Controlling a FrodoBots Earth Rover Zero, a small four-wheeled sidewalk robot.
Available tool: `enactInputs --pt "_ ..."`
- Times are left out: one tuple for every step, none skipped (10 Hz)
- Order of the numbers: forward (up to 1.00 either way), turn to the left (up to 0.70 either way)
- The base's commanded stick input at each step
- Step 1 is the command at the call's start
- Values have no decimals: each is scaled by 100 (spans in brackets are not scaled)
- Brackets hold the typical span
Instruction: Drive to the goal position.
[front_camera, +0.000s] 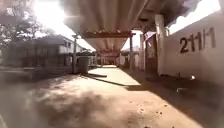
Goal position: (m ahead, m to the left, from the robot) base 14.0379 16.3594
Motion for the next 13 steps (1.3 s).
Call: enactInputs --pt "50 0" --pt "50 0" --pt "50 0" --pt "50 0" --pt "50 0" --pt "50 0" --pt "50 0" --pt "50 0" --pt "50 0" --pt "50 0" --pt "50 0" --pt "50 0" --pt "50 0"
